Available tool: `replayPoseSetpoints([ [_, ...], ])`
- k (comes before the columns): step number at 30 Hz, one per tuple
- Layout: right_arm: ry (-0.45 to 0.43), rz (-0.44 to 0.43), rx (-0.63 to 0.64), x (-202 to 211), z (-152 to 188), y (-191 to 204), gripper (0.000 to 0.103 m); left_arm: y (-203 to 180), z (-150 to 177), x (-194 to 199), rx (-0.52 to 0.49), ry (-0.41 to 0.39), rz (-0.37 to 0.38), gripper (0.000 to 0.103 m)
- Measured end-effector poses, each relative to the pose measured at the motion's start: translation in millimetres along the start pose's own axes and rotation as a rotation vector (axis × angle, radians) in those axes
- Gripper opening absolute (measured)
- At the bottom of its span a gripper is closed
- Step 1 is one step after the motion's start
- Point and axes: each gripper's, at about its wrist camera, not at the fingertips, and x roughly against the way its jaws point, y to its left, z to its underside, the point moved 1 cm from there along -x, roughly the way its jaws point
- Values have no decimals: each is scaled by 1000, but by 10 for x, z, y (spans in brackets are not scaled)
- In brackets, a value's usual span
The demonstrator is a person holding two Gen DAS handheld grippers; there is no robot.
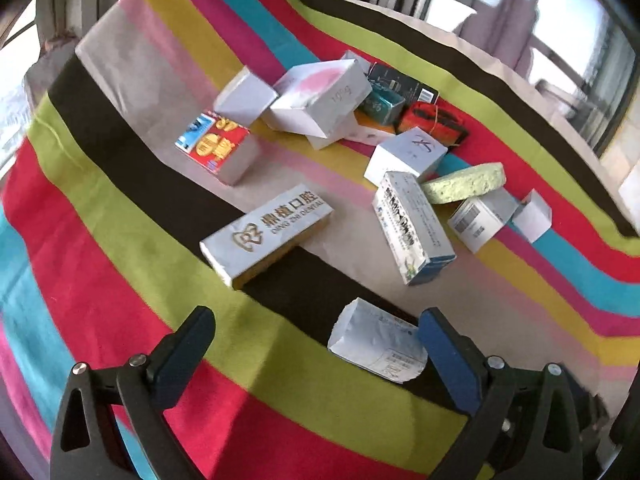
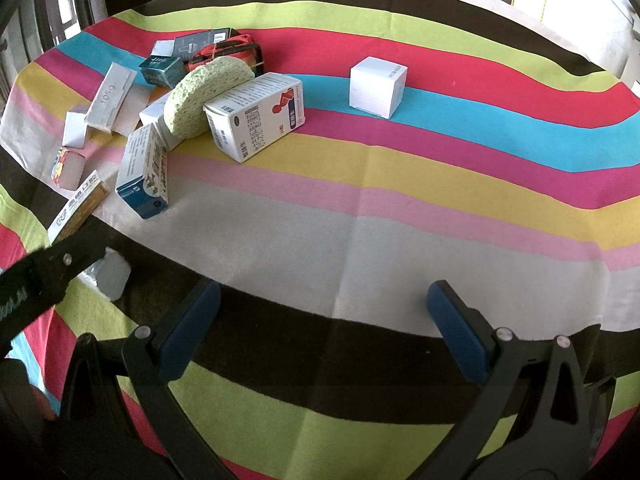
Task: Organize objects
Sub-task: 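Move both tools toward the boxes on the striped table, then grasp a small white box with the left tool while the right tool grasps a white medicine box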
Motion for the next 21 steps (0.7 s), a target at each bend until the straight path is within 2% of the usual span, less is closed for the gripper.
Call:
replayPoseSetpoints([
  [2,0,0,1,-3,1,-1,103,23,29,73,-30,-6,3,86],
  [3,0,-1,1,-1,3,-3,103,61,59,110,-38,-4,19,85],
  [7,20,-28,38,121,97,36,103,232,159,240,-53,-4,46,84],
  [9,48,-73,73,163,114,38,103,303,202,307,-58,-11,65,84],
  [11,37,-142,59,226,127,-2,103,369,241,348,-46,-13,84,84],
  [13,24,-171,56,265,95,0,103,402,275,347,-13,0,111,84],
  [15,-21,-191,71,331,4,29,103,374,271,303,10,8,123,84],
  [18,-91,-246,62,462,-252,51,103,237,253,224,-22,-1,111,84],
  [21,-97,-277,72,460,-416,114,98,154,237,183,-59,-15,103,83],
])
